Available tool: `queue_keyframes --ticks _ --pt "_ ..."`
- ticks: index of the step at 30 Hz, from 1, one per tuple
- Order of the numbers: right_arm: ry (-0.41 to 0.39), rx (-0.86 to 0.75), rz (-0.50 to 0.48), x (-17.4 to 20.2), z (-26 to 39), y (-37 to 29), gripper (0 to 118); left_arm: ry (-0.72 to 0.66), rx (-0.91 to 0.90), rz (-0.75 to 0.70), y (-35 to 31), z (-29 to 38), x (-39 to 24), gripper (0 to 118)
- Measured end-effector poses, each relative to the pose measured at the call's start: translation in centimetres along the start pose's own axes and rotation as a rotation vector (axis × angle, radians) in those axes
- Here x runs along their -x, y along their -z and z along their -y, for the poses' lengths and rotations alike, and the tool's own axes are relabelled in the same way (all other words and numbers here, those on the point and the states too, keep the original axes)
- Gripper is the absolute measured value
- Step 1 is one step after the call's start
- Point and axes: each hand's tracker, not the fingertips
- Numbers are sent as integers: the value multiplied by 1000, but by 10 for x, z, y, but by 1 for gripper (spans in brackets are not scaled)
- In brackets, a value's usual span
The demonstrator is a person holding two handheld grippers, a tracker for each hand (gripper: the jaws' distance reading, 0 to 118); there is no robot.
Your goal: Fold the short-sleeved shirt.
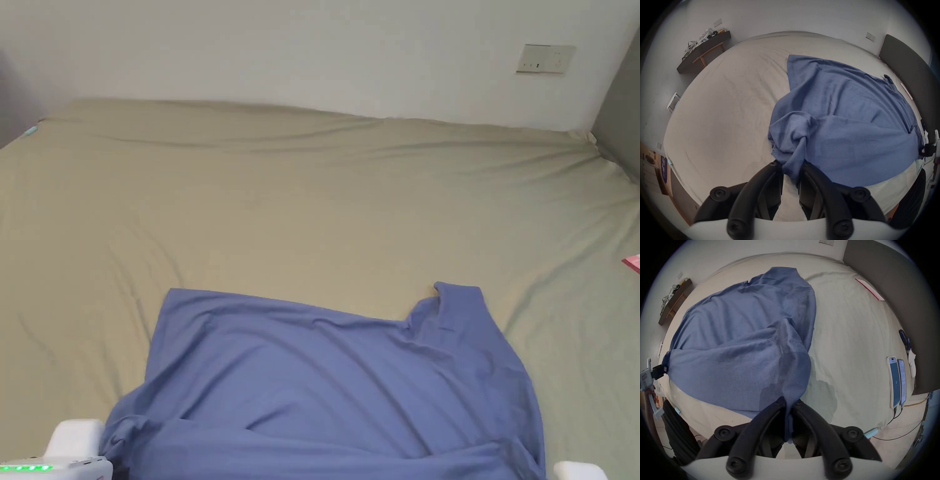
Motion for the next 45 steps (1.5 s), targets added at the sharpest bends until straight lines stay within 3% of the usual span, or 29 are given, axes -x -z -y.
queue_keyframes --ticks 12,13,14,15,16,17,19,20,21,29,31,32,33,34,36,39,45 --pt "17 0 -18 -5 -1 -2 11 19 12 6 12 -8 1 15" --pt "18 -3 -16 -4 -2 2 20 21 15 6 16 -8 1 15" --pt "7 -6 3 -1 -2 7 40 26 26 6 21 -8 1 15" --pt "-33 3 77 3 -4 11 75 29 28 2 24 -9 0 15" --pt "-65 10 141 5 -5 13 93 31 31 -1 23 -10 0 18" --pt "-83 -4 177 4 -5 14 99 31 31 -2 20 -12 -1 33" --pt "-63 -69 154 0 -8 1 99 32 17 -6 12 -14 -3 105" --pt "-39 -108 123 -1 -12 -10 99 37 1 0 8 -16 -3 118" --pt "-23 -154 98 -2 -16 -22 99 37 -42 10 1 -19 -4 111" --pt "-84 -759 81 36 -44 -165 99 15 -591 39 -141 -75 -28 112" --pt "-55 -908 124 55 -43 -194 87 28 -715 15 -171 -83 -41 108" --pt "-54 -960 140 65 -43 -207 69 27 -768 -31 -187 -87 -50 102" --pt "-67 -997 148 74 -44 -217 33 17 -819 -63 -199 -89 -58 84" --pt "-80 -1024 165 83 -44 -224 12 32 -861 -77 -210 -89 -66 62" --pt "-122 -1070 152 97 -44 -235 8 71 -941 -77 -227 -88 -80 10" --pt "-166 -1112 143 115 -46 -243 2 92 -1018 -71 -240 -87 -94 0" --pt "-252 -1141 194 136 -49 -241 2 201 -1042 -79 -246 -95 -113 0"
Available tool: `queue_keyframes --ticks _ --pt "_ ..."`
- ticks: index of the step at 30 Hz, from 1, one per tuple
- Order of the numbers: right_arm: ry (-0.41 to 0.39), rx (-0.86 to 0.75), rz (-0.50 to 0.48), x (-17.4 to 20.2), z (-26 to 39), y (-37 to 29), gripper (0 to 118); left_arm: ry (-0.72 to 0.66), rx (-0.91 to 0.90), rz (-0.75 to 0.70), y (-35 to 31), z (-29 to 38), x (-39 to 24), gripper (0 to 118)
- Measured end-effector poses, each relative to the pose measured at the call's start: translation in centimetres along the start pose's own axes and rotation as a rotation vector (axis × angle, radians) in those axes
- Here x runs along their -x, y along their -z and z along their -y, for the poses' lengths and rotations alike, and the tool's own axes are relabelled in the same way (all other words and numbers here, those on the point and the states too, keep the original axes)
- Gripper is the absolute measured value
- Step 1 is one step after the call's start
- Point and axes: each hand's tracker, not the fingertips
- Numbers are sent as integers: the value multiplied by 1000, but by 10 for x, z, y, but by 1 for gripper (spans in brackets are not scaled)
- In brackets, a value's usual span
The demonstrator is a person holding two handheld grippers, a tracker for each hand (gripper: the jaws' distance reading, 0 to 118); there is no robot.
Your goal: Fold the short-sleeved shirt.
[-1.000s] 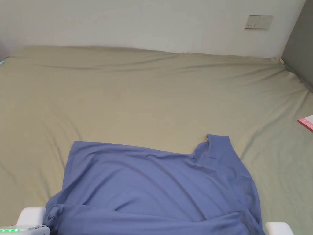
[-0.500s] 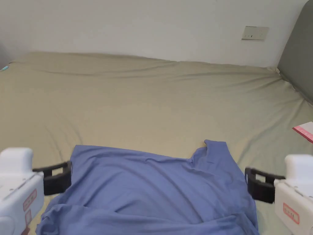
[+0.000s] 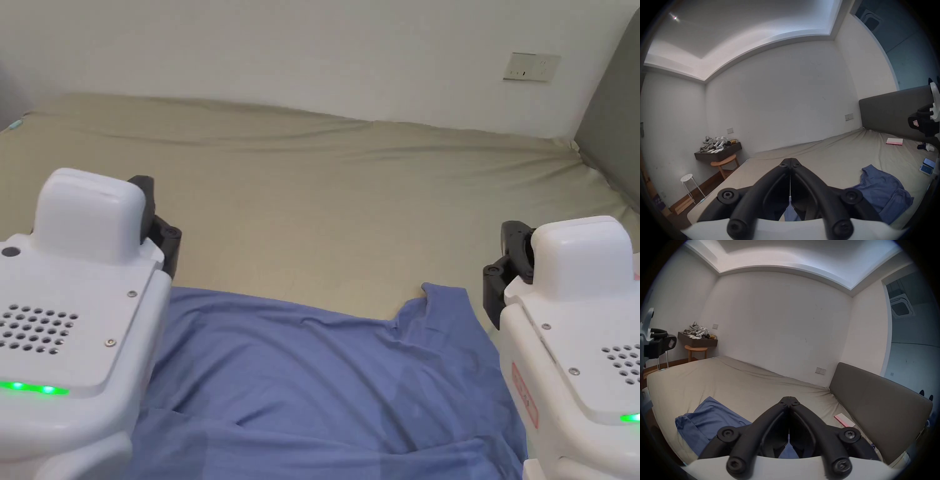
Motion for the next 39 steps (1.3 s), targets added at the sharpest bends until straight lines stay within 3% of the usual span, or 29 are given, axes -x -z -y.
queue_keyframes --ticks 4,9,12,13,14,15,16,20,23,27,28,29,30,32,35,39 --pt "5 58 -25 -1 15 12 2 19 113 40 29 25 -6 0" --pt "30 184 -31 -10 56 33 2 -59 461 168 106 119 1 0" --pt "29 282 -13 -17 85 47 2 -5 641 52 161 183 8 1" --pt "35 305 -7 -21 93 51 2 -35 666 55 177 199 12 19" --pt "41 336 3 -24 102 56 2 -70 718 62 198 215 18 56" --pt "46 364 10 -29 109 61 2 -107 778 68 219 228 23 107" --pt "51 387 17 -33 117 66 2 -130 779 72 236 237 28 118" --pt "48 468 40 -48 140 81 2 -149 829 101 317 263 42 111" --pt "44 508 64 -55 152 88 2 -213 912 69 355 283 46 98" --pt "111 572 45 -63 160 98 2 -198 978 109 366 309 35 94" --pt "140 584 24 -65 163 101 2 -184 900 104 360 302 35 90" --pt "164 584 22 -67 164 103 2 -171 913 108 364 303 36 80" --pt "168 585 21 -67 164 106 2 -158 931 134 363 301 34 60" --pt "155 586 15 -66 164 113 2 -70 917 168 360 289 25 1" --pt "102 573 -4 -62 160 126 2 19 870 185 337 254 9 1" --pt "170 595 -77 -70 160 160 9 35 743 163 301 209 9 1"
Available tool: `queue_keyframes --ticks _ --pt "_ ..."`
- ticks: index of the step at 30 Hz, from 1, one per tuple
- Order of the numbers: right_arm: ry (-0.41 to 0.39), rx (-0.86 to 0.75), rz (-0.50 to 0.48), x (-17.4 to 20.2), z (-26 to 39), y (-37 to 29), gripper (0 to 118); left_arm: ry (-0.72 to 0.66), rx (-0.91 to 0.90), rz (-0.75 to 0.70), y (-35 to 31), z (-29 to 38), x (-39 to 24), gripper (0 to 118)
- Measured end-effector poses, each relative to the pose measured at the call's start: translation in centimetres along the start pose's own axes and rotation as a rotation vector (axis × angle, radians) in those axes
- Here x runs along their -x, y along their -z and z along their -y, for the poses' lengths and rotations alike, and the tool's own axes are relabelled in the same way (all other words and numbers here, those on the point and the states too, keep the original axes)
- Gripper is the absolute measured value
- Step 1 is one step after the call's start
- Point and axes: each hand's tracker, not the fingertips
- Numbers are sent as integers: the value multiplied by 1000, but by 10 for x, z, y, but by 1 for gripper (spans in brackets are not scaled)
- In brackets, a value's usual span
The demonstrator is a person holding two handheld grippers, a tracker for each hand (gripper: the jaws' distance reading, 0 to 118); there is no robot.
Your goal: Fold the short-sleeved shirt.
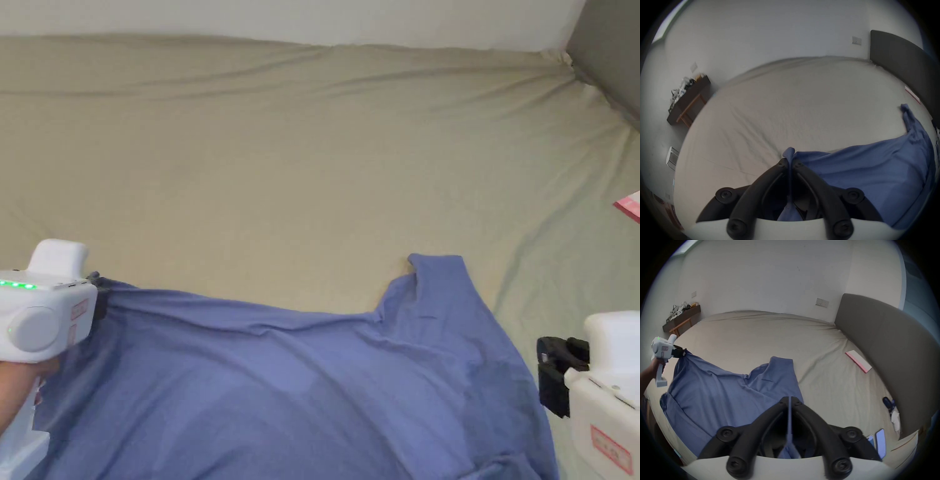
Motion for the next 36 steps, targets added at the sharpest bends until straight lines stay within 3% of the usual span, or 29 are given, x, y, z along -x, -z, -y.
queue_keyframes --ticks 1,2,3,4,5,8,10,12,13,15,16,20,25,28,32,36 --pt "13 24 -17 -4 -5 13 14 -1 -26 7 -17 -1 -2 1" --pt "27 70 -22 -8 -9 27 36 -2 -43 2 -29 0 1 1" --pt "28 117 -10 -12 -12 44 79 2 -56 -2 -44 0 -2 1" --pt "26 166 -36 -15 -15 63 103 20 -71 2 -59 1 -5 1" --pt "13 188 -30 -16 -16 80 110 36 -82 -4 -71 3 -8 1" --pt "-85 286 61 -18 -12 137 110 60 -97 -12 -95 13 -8 1" --pt "-88 346 70 -19 -9 164 110 59 -94 -13 -99 20 -6 1" --pt "-31 382 43 -23 -3 182 105 56 -79 -16 -101 25 -5 1" --pt "-10 380 39 -24 -3 186 92 53 -73 -18 -101 29 -4 1" --pt "-22 372 43 -25 -3 188 3 47 -54 -24 -92 35 0 1" --pt "12 344 -53 -21 -1 188 3 45 -46 -25 -89 39 1 1" --pt "-165 330 16 -10 -4 183 3 34 -12 -50 -72 50 8 1" --pt "-74 221 -63 -28 -33 134 3 1 -39 -44 -89 45 17 1" --pt "-79 161 -105 -40 -48 92 3 -14 -53 -32 -112 36 24 1" --pt "-126 134 -158 -49 -50 36 3 11 -42 -13 -139 39 31 1" --pt "-233 156 -170 -48 -32 -19 3 61 6 -13 -159 64 36 1"
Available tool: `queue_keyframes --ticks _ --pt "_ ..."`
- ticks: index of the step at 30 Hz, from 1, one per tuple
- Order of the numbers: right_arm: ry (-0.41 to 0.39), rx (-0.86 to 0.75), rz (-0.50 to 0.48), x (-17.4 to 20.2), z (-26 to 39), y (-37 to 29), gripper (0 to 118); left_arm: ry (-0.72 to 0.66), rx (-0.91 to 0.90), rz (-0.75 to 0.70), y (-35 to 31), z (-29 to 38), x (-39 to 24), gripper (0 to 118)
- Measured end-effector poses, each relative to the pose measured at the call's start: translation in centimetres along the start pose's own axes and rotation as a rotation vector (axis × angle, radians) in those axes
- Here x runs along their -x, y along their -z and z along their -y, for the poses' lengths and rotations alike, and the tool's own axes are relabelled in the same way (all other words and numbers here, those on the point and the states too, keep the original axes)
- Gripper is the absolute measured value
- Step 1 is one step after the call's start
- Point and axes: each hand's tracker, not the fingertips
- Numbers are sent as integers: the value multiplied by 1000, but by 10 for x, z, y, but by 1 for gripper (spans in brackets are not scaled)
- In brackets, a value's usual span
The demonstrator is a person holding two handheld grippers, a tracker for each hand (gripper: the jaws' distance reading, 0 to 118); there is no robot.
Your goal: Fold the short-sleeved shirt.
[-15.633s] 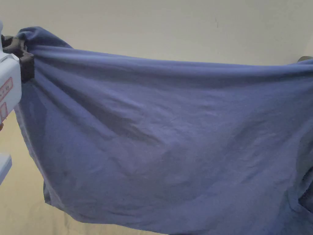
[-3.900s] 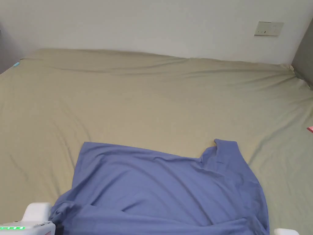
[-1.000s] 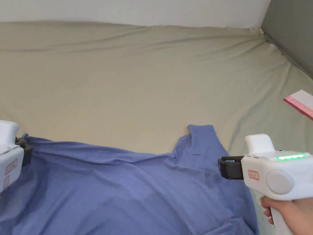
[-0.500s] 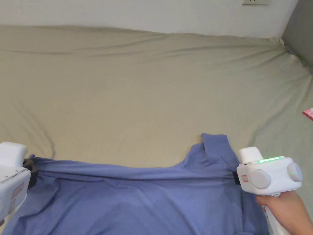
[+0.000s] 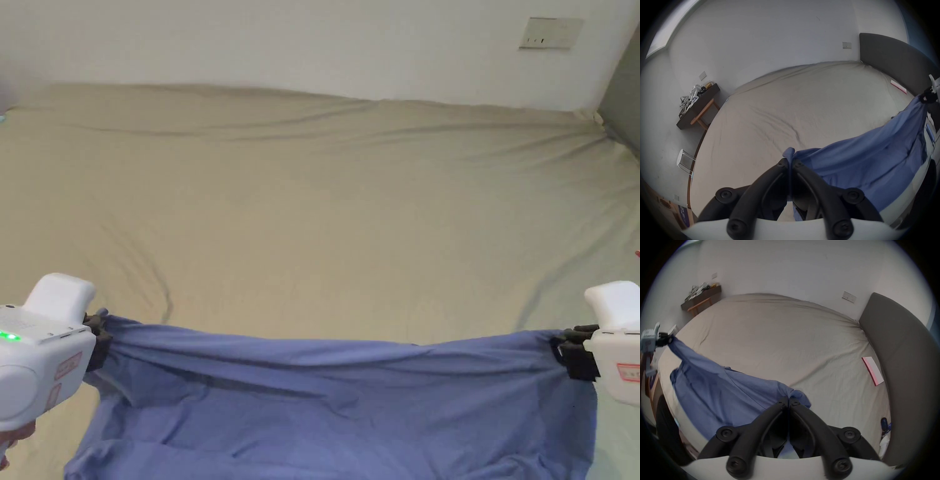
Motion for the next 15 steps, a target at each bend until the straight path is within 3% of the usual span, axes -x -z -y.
queue_keyframes --ticks 7,11,15 --pt "-70 123 -65 23 62 -34 3 21 90 41 -21 65 -1 1" --pt "-75 269 -120 29 97 -21 3 162 180 64 -12 102 -13 1" --pt "-88 341 -159 40 124 -11 3 171 225 77 8 127 -11 1"
